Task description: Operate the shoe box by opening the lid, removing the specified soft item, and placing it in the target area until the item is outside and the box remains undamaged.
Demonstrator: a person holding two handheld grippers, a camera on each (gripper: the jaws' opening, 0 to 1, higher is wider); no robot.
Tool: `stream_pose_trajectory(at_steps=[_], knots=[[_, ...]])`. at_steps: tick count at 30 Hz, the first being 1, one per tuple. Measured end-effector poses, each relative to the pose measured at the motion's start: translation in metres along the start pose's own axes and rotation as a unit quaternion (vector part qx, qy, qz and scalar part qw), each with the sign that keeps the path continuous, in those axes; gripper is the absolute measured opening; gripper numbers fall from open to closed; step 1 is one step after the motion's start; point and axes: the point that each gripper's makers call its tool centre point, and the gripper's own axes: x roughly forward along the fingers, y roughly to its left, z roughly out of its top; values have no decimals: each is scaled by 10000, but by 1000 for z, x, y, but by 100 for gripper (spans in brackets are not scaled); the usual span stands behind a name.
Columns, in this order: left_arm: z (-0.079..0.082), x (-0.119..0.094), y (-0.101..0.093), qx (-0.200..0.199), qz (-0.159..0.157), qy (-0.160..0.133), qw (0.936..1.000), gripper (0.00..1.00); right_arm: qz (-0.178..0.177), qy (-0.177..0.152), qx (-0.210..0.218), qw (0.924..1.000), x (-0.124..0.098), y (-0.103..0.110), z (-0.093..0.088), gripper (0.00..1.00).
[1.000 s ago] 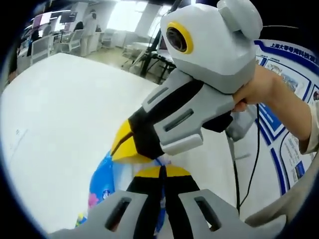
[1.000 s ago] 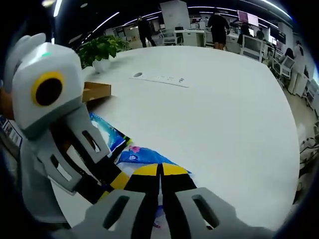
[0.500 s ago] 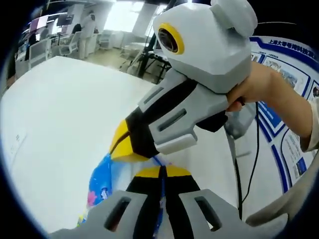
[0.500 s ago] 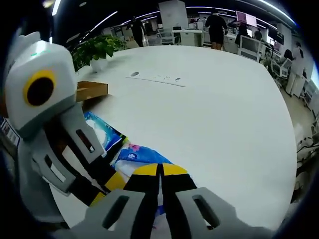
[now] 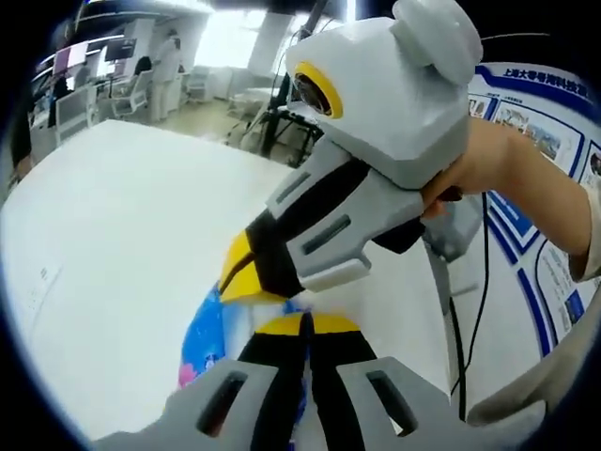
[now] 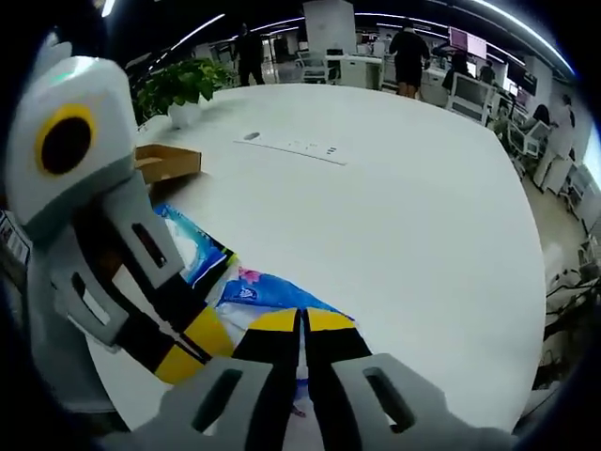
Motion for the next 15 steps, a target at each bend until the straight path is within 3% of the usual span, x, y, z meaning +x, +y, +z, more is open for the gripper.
stream_pose_trajectory(at_steps=[15], knots=[[-1,-48,6,13,346,-168,9993,1,-96,-82,-158,9998,-28,16,9,0]])
